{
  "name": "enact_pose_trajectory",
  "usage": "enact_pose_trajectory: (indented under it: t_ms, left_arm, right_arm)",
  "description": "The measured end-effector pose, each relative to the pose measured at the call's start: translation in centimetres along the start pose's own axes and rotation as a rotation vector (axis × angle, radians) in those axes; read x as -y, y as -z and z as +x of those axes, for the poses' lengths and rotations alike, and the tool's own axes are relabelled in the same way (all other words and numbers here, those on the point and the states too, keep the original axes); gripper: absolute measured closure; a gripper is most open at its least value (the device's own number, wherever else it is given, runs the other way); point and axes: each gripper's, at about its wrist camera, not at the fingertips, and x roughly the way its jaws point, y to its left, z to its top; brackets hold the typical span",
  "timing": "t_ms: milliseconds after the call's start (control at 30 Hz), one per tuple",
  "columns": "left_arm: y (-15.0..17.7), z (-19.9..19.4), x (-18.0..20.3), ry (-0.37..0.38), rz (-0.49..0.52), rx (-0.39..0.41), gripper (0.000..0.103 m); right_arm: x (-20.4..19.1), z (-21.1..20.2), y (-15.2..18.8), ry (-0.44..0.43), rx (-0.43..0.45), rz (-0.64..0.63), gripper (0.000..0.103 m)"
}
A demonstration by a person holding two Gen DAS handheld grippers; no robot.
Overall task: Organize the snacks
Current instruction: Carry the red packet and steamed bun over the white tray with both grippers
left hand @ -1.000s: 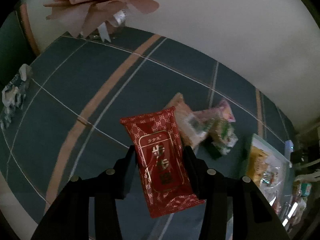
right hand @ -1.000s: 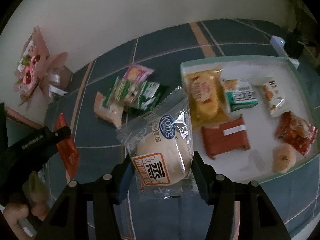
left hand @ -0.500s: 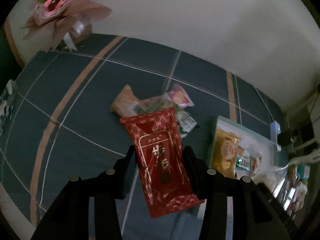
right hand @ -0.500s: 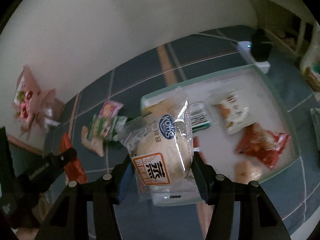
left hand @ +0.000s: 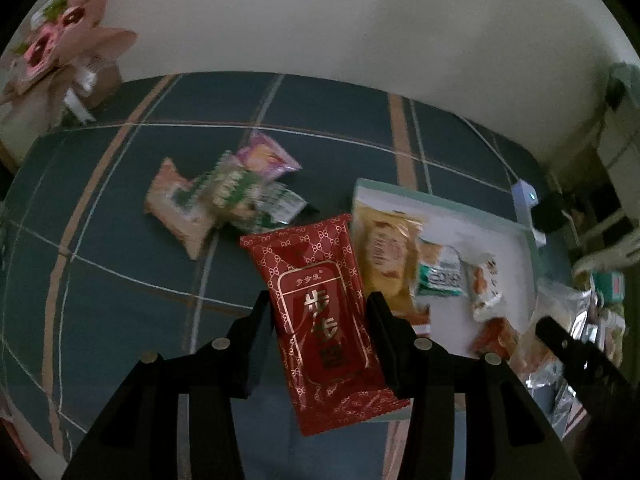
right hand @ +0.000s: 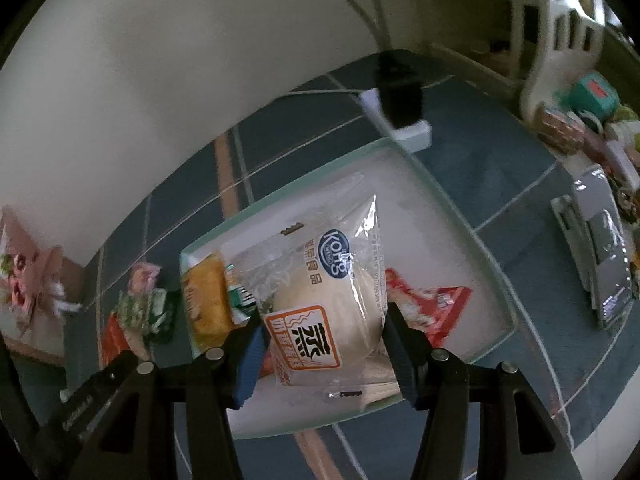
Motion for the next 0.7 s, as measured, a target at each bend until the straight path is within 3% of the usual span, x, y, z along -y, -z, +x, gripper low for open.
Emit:
enact_pose_trajectory:
  t_ms: [200,700]
  left_arm:
    - [0.6,0.7,2.4,0.0,0.053,-0.019,0.054]
    - [1.3,1.6,7.1,0.008,0.153,-0.013,0.054]
  right_arm:
    - [1.6,0.2,-0.7,0.046,0.008,0.012,0.045]
    - [2.0,1.4,-1.3,0.023,0.026,0.015,0.045]
